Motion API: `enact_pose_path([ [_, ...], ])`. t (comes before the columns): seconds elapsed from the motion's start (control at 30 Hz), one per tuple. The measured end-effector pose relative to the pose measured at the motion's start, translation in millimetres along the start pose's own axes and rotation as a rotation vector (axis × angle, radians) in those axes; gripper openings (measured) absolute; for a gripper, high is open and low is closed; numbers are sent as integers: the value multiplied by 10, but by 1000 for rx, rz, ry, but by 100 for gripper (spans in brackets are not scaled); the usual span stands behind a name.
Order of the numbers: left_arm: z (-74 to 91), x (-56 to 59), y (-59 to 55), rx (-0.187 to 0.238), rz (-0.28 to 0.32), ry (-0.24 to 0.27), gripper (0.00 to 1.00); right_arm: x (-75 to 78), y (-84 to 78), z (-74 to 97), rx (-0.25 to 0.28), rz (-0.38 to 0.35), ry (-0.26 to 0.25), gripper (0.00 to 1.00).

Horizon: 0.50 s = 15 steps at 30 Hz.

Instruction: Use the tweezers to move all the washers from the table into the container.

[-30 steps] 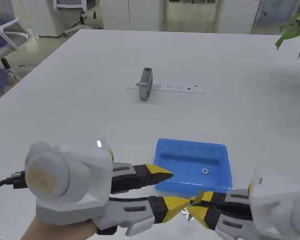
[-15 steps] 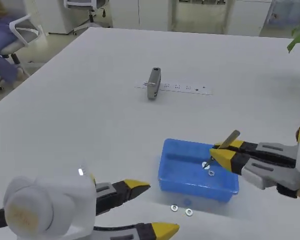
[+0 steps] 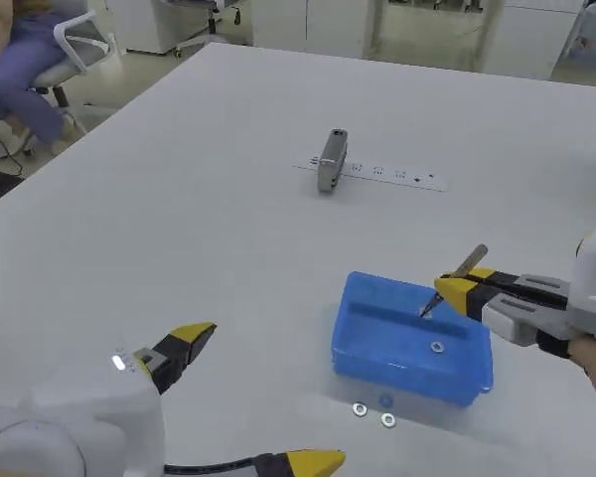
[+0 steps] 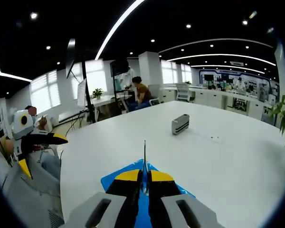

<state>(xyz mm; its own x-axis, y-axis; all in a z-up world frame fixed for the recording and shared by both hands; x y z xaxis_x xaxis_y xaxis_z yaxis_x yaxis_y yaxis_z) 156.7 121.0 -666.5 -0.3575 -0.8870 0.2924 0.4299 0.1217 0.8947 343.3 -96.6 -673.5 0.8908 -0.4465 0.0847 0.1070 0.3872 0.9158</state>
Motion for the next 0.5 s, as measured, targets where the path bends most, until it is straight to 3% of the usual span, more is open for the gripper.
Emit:
enact_pose_path([
  [0.07, -1, 9, 25, 31, -32, 23, 99, 2, -58, -43, -21, -3, -1, 2],
  [0.23, -39, 2, 4, 37, -41, 40, 99, -34, -189, -126, -56, -7, 8, 2],
  [0.4, -57, 57, 16, 64, -68, 22, 99, -99, -309, -160, -96, -8, 16, 2],
  [0.5, -60, 66, 52, 114, -40, 6, 99, -133, -367, -153, -120, 12, 14, 2],
])
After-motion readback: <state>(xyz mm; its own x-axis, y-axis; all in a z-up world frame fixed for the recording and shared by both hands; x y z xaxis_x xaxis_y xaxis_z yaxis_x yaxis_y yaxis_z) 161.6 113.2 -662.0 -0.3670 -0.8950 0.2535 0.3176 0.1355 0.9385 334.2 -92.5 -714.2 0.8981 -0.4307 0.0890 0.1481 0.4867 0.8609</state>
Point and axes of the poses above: the centre of the closed fingertips' face, and the gripper's own axes: z roughly backward along the fingers, x roughly to its right, y roughly out of its top, the point moved 9 cm from there along z, roughly backward along the fingers, and after that the axes turned 12 degrees about z, right-handed, at the moved point
